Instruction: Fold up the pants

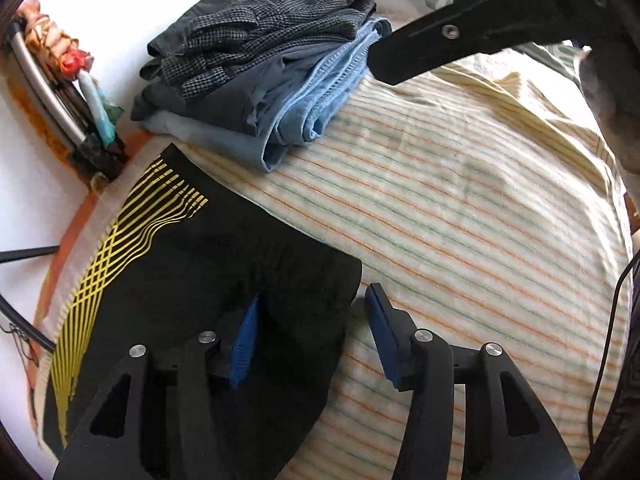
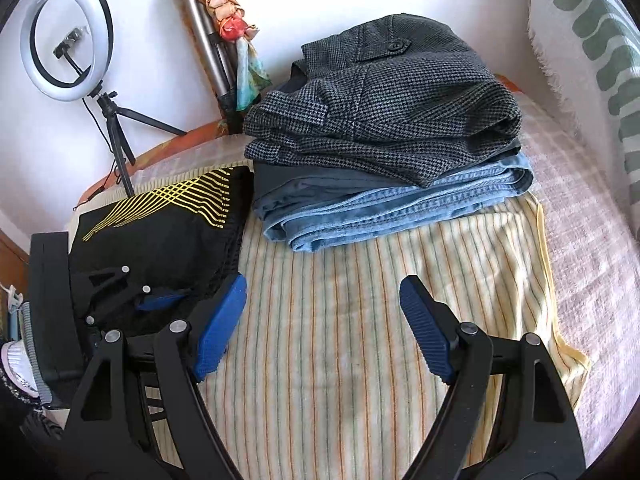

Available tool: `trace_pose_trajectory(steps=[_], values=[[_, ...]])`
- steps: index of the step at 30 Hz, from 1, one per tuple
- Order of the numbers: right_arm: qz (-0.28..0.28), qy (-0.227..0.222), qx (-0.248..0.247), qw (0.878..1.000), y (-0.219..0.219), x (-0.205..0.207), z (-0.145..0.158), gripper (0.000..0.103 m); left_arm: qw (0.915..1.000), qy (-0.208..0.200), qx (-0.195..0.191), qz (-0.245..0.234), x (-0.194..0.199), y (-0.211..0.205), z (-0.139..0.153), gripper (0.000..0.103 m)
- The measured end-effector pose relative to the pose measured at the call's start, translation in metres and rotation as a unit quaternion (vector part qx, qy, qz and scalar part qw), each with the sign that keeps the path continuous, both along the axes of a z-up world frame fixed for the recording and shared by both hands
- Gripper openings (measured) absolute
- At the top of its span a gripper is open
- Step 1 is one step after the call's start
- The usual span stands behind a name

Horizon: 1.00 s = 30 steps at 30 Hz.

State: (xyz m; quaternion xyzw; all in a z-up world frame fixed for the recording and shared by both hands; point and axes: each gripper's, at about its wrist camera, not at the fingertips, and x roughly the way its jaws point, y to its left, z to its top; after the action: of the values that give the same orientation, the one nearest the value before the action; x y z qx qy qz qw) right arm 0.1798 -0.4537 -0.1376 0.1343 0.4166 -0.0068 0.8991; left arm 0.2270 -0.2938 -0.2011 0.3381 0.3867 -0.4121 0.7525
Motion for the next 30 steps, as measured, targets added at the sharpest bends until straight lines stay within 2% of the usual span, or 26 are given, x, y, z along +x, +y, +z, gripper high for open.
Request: trace_pose_trajectory(steps=[4, 8, 14, 18, 24, 30], values=[[0.003, -0.002, 0.002, 1.000, 0.000, 0.000, 0.001, 0.081, 0.9996, 0.019, -0.017, 0.006, 0.009, 0.001, -0.001, 0.049], [0.005, -0.005, 0.013, 1.000, 0.000, -0.001, 0.002, 0.081, 0.9989, 0.030, -0.033, 0.012, 0.017, 0.004, 0.000, 0.034], [0.010, -0.004, 0.087, 0.996, -0.009, 0.005, -0.002, 0.081, 0.9957, 0.046, -0.074, 0.032, 0.023, 0.016, 0.008, 0.017], [0.026, 0.005, 0.153, 0.988, -0.010, 0.019, -0.007, 0.082, 0.9920, 0.058, -0.101, 0.049, 0.028, 0.022, 0.014, 0.015], [0.064, 0.025, 0.205, 0.976, 0.006, 0.049, -0.017, 0.082, 0.9906, 0.053, -0.114, 0.054, 0.027, 0.024, 0.021, 0.015], [0.060, 0.062, 0.252, 0.964, 0.011, 0.077, -0.042, 0.082, 0.9897, 0.046, -0.124, 0.055, 0.024, 0.030, 0.031, 0.014]])
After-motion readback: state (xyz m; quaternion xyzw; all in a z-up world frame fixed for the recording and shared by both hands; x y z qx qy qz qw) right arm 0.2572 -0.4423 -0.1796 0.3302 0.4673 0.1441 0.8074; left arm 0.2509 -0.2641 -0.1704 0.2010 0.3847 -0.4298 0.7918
